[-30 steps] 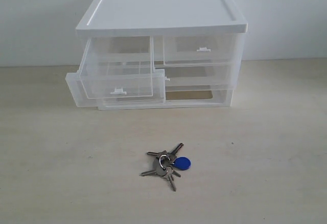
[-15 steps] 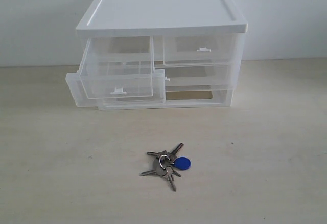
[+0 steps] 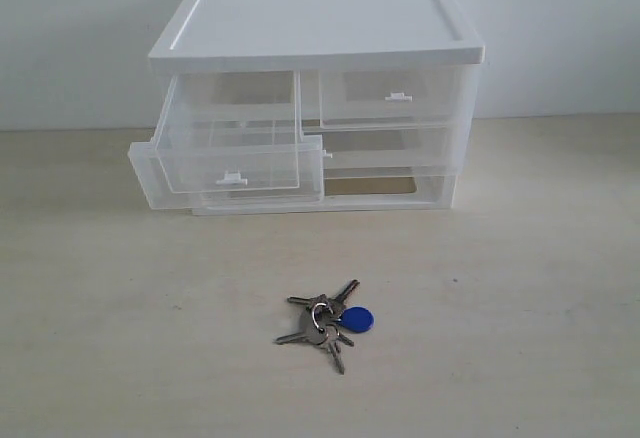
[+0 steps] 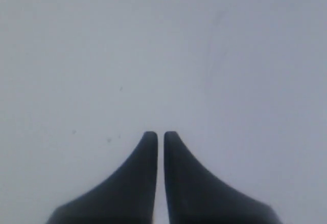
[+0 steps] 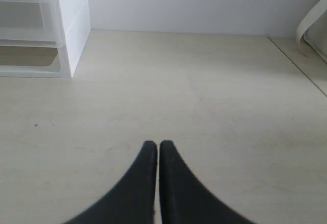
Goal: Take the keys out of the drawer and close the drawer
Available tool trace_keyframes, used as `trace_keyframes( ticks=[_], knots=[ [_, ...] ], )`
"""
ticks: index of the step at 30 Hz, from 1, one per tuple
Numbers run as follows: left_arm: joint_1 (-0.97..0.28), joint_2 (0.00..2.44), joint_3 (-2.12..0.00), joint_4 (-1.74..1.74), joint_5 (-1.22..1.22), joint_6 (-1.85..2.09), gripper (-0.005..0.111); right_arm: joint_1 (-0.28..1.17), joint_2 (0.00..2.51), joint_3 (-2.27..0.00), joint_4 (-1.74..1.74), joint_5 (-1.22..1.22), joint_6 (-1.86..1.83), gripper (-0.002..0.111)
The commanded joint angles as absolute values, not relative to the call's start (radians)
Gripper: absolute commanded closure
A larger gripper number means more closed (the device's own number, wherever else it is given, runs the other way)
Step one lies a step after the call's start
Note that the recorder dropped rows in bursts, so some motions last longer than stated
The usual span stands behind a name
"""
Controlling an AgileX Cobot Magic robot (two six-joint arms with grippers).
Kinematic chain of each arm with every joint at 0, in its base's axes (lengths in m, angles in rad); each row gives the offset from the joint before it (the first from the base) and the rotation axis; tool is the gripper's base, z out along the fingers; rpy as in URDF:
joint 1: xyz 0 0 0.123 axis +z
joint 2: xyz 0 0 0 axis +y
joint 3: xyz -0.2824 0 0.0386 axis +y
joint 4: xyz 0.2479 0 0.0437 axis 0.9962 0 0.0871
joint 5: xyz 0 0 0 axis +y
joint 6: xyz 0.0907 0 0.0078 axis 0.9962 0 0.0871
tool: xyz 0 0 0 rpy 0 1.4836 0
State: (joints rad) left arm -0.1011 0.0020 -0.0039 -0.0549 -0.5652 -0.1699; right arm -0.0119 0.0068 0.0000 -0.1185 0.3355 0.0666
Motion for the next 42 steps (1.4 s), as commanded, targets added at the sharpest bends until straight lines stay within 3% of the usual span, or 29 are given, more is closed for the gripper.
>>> trace_keyframes(
  ticks=[1, 3, 7, 12, 20, 25, 31, 42],
  knots=[
    [-0.103, 0.022, -0.086, 0.019, -0.427, -0.317, 0.102, -0.019, 0.0, 0.0, -0.117, 0.334, 0.07, 0.108],
    [-0.103, 0.102, -0.168, 0.11, -0.29, -0.355, 0.102, -0.019, 0.0, 0.0, -0.117, 0.334, 0.07, 0.108],
    [-0.103, 0.325, -0.262, 0.472, -0.246, -0.686, 0.102, -0.019, 0.0, 0.0, -0.117, 0.334, 0.07, 0.108],
    [-0.103, 0.666, -0.322, 0.829, -0.457, -0.927, 0.102, -0.019, 0.0, 0.0, -0.117, 0.334, 0.07, 0.108],
    [-0.103, 1.179, -0.322, 0.759, -0.822, -0.728, 0.102, -0.019, 0.0, 0.0, -0.117, 0.334, 0.07, 0.108],
    [-0.178, 1.501, -0.322, 0.6, -1.111, -0.447, 0.102, -0.019, 0.0, 0.0, -0.117, 0.334, 0.07, 0.108],
    [-0.274, 1.706, -0.418, 0.396, -1.144, -0.29, 0.102, -0.019, 0.0, 0.0, -0.117, 0.334, 0.07, 0.108],
    [-0.28, 1.812, -0.652, 0.352, -1.054, -0.264, 0.102, -0.019, 0.0, 0.0, -0.117, 0.334, 0.07, 0.108]
  ],
)
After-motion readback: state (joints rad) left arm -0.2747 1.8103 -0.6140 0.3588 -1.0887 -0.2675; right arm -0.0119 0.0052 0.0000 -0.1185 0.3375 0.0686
